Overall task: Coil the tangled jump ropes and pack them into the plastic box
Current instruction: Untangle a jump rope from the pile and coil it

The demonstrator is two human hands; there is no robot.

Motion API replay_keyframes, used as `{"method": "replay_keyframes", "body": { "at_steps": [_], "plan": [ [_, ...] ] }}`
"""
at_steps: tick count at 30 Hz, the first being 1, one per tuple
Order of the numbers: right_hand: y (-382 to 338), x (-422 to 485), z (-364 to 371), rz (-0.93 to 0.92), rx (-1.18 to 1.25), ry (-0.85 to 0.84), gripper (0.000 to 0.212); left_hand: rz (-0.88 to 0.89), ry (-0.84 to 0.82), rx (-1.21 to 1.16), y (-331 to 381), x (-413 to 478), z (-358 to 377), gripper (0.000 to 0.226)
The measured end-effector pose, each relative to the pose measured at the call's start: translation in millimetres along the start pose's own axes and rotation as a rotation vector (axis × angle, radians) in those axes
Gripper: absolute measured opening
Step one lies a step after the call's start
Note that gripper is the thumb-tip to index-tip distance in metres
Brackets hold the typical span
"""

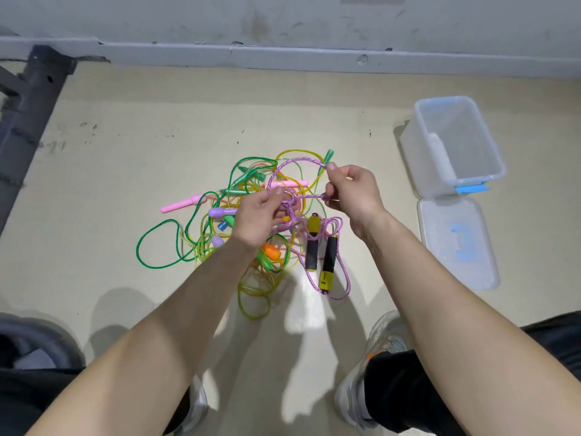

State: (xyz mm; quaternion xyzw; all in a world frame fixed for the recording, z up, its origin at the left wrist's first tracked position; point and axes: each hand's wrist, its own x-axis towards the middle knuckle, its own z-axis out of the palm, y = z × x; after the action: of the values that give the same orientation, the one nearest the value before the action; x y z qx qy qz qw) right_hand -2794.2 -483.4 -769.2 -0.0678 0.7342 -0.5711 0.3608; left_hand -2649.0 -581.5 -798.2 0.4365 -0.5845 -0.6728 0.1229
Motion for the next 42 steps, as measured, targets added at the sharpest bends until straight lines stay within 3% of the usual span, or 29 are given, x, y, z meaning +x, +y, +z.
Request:
{"method": "replay_keyframes", "body": {
  "at_steps": [2, 7, 10, 12, 14, 17, 22, 28, 33, 37, 42],
  "plan": [
    [-3, -3, -7, 0.07, 0.095, -0.006, 0.028, 0.031, 0.0, 0.072, 8, -1, -9, 0.025],
    [-14, -14, -16, 0.174, 0.228, -0.134, 0.009, -0.059, -0.194, -0.138, 32, -12, -12, 0.017],
    [-20, -22, -10, -0.02, -0.046, 0.021, 0.037, -0.027, -0.173, -0.197, 43, -19, -9, 0.014],
    [-24, -28, -6, -0.222, -0.117, 0.065, 0.017, -0.015, -0.141, -0.222, 48, -22, -7, 0.017],
    [-31, -40, 0, -0.307, -0.174, -0.097, 0.006, 0.002, -0.118, -0.216, 52, -25, -5, 0.023],
    [-35, -47, 7, -0.256, -0.254, -0.209, 0.01, 0.014, -0.118, -0.177, 55, -28, -6, 0.022],
    [-35, -46, 3, -0.079, -0.056, -0.256, 0.009, -0.003, -0.139, -0.174, 57, -29, -11, 0.019],
    [-32, -45, 1, -0.007, 0.186, -0.173, 0.008, 0.062, -0.056, -0.231, 57, -34, -2, 0.027],
    [-33, -44, -1, 0.056, 0.396, -0.213, 0.019, 0.118, -0.219, -0.219, 57, -35, -5, 0.005],
    [-33, -43, -1, 0.045, 0.303, -0.2, 0.018, 0.154, -0.247, -0.094, 56, -32, -4, 0.023],
    [-33, -42, 8, -0.041, 0.162, -0.166, 0.02, 0.142, -0.361, -0.027, 56, -30, -3, 0.015]
  ]
}}
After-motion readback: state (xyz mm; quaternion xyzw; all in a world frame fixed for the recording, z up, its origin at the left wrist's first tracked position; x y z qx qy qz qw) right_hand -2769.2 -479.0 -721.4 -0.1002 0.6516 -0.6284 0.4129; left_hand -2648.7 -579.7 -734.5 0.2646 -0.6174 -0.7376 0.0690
